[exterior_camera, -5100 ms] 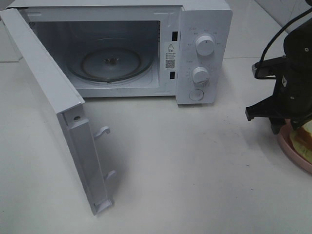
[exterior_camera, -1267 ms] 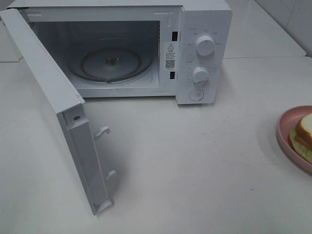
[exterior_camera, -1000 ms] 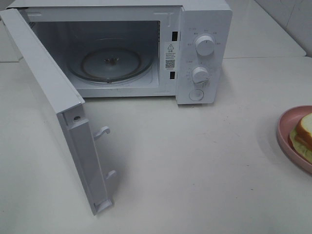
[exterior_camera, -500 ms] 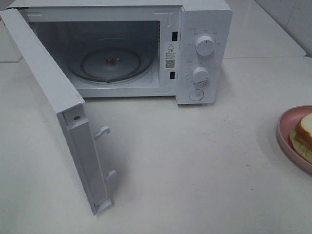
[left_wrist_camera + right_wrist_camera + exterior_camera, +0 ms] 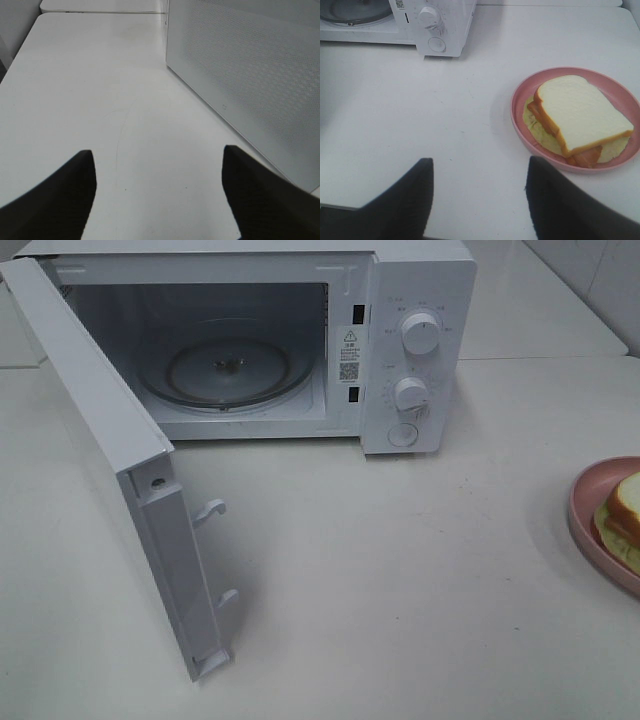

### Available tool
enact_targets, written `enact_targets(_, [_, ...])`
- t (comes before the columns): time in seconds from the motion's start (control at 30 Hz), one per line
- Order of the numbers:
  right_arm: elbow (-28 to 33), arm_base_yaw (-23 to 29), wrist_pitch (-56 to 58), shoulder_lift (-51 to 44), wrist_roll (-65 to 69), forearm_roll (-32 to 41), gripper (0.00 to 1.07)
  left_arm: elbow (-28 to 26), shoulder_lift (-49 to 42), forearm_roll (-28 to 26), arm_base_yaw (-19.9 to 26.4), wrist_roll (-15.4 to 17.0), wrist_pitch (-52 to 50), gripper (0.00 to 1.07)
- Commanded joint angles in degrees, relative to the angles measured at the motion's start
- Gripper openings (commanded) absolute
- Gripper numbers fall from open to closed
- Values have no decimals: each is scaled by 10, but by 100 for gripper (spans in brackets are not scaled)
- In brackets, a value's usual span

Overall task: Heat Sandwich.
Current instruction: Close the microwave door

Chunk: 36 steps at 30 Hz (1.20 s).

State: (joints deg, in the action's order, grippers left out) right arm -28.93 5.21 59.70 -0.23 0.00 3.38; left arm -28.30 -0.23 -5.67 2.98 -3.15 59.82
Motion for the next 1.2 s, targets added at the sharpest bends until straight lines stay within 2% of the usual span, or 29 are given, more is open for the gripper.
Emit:
enact_targets(0.03, [1,-5,-3,-15,0,0,55,2,-7,-2,-1,-1,-5,66])
enact_targets(0.5, [1,-5,-3,-15,0,2,56,2,-7,-2,-1,-1,-5,66])
enact_targets(0.53, [1,-5,-3,-15,0,2,63,2,-7,-2,-1,-1,-5,66])
enact_targets(0.57, [1,-5,-3,-15,0,2,63,2,-7,-2,-1,-1,-5,66])
enact_targets(0.63, [1,-5,-3,-15,10,-1,74,2,-7,-2,-1,-1,-5,66])
enact_targets(0.67, [1,-5,-3,-15,25,-9,86,2,-7,-2,-1,-1,-5,66])
enact_targets(0.7, [1,-5,-3,-15,25,-9,86,2,-7,-2,-1,-1,-5,66])
enact_targets(0.8, [1,-5,-3,-15,42,-20,96,2,-7,-2,-1,-1,-5,66])
enact_targets(1.2, [1,-5,-3,-15,50,-26,86,2,-7,-2,-1,-1,-5,66])
